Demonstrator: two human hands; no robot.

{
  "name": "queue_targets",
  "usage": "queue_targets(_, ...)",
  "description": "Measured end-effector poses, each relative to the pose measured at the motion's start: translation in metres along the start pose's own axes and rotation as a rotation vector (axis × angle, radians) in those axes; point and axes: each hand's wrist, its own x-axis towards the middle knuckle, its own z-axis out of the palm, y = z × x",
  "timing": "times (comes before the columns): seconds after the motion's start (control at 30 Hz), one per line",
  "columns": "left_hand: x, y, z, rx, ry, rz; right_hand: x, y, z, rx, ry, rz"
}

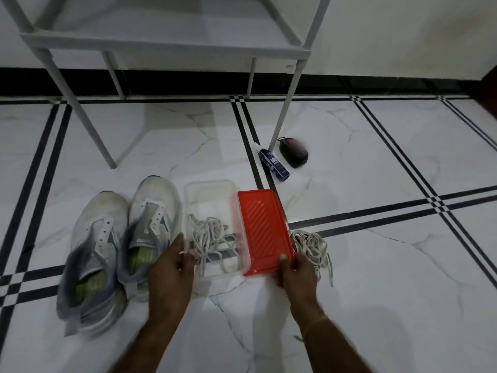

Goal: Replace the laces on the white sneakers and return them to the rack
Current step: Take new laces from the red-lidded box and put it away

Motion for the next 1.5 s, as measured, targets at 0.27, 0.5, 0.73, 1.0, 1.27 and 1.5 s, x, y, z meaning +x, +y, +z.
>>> queue_targets(0.27, 0.020, 0.023, 0.007, 0.093, 0.006, 0.059, -0.024, -0.049, 0.010, -0.376, -0.042, -0.546)
queue_targets(0.5, 0.035, 0.021, 0.007, -0.126, -0.042, -0.148, -0.008, -0.111, 0.096, -1.004, -0.586, -0.656)
queue_targets(0.73, 0.041, 0.009, 0.006, -0.319, -0.115, -0.276, 0.018, -0.080, 0.137, -1.234, -0.434, -0.651)
queue_targets(1.0, 0.040, 0.010, 0.008, -0.338, -0.130, -0.297, 0.024, -0.075, 0.129, -0.764, -0.597, -0.445)
queue_targets(1.27, 0.037, 0.017, 0.011, -0.329, -0.077, -0.306, -0.014, -0.127, 0.049, -0.014, -0.882, 0.053)
queue_targets(1.5, 0.008, 0.016, 0.017, -0.080, -0.017, -0.062, -0.043, -0.123, -0.015, 0.298, -0.847, 0.175)
